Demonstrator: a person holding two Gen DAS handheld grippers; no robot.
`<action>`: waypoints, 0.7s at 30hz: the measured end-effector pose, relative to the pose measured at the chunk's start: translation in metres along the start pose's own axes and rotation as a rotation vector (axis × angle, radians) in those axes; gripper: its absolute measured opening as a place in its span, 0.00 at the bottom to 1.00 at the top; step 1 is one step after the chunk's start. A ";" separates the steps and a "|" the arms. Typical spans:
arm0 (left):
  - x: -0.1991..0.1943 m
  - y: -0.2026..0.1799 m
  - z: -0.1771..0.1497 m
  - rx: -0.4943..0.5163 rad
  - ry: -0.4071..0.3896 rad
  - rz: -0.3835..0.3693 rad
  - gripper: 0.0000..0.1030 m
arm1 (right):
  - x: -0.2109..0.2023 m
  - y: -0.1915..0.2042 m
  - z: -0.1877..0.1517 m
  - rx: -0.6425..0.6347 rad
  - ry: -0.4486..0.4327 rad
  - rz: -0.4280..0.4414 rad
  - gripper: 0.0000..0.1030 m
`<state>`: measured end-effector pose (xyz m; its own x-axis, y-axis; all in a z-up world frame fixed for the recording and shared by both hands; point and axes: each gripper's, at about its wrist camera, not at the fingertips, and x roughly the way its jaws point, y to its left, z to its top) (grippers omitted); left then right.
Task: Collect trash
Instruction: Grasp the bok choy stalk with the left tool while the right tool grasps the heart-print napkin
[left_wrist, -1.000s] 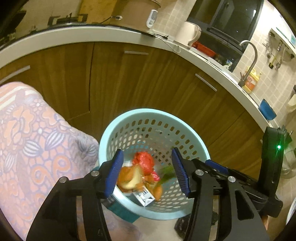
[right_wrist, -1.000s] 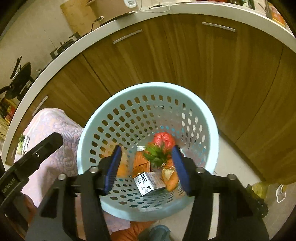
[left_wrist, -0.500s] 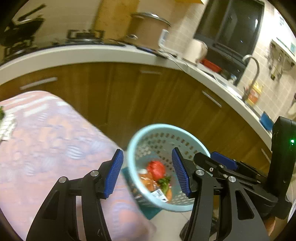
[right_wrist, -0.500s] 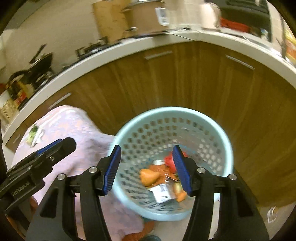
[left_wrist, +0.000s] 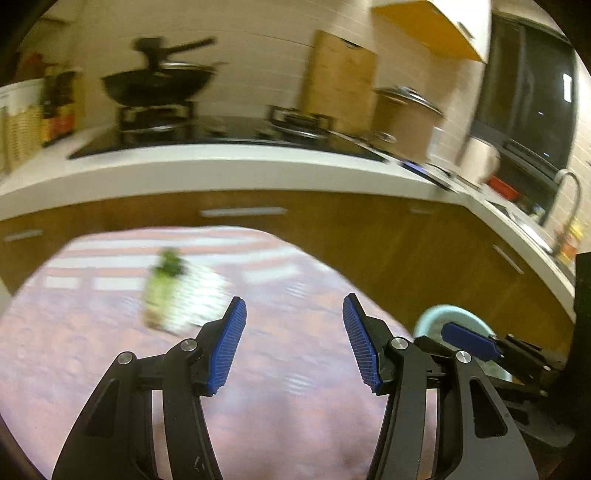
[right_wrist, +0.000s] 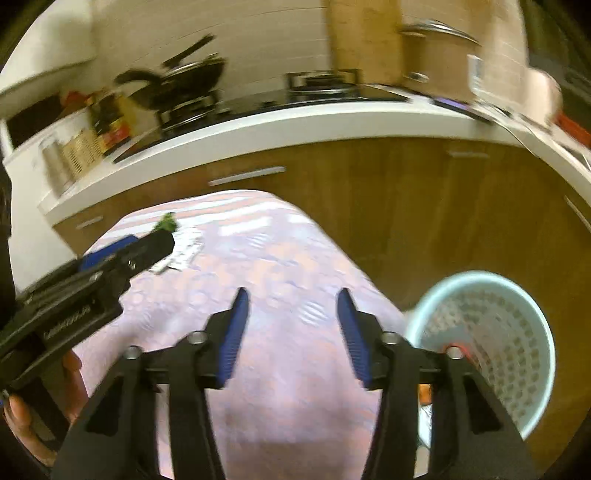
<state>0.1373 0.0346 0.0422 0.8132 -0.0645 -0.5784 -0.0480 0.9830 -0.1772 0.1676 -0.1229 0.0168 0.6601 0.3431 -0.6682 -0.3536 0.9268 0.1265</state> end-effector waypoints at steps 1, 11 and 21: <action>0.001 0.011 0.003 -0.012 -0.003 0.018 0.52 | 0.005 0.007 0.003 -0.008 0.004 0.009 0.35; 0.041 0.093 0.012 -0.094 0.059 0.072 0.50 | 0.075 0.068 0.031 -0.129 0.074 -0.016 0.35; 0.103 0.116 0.014 -0.127 0.199 0.095 0.38 | 0.136 0.083 0.064 -0.112 0.079 -0.016 0.35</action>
<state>0.2229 0.1442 -0.0268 0.6722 -0.0182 -0.7401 -0.2012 0.9576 -0.2063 0.2705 0.0103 -0.0171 0.6137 0.3109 -0.7258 -0.4178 0.9079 0.0356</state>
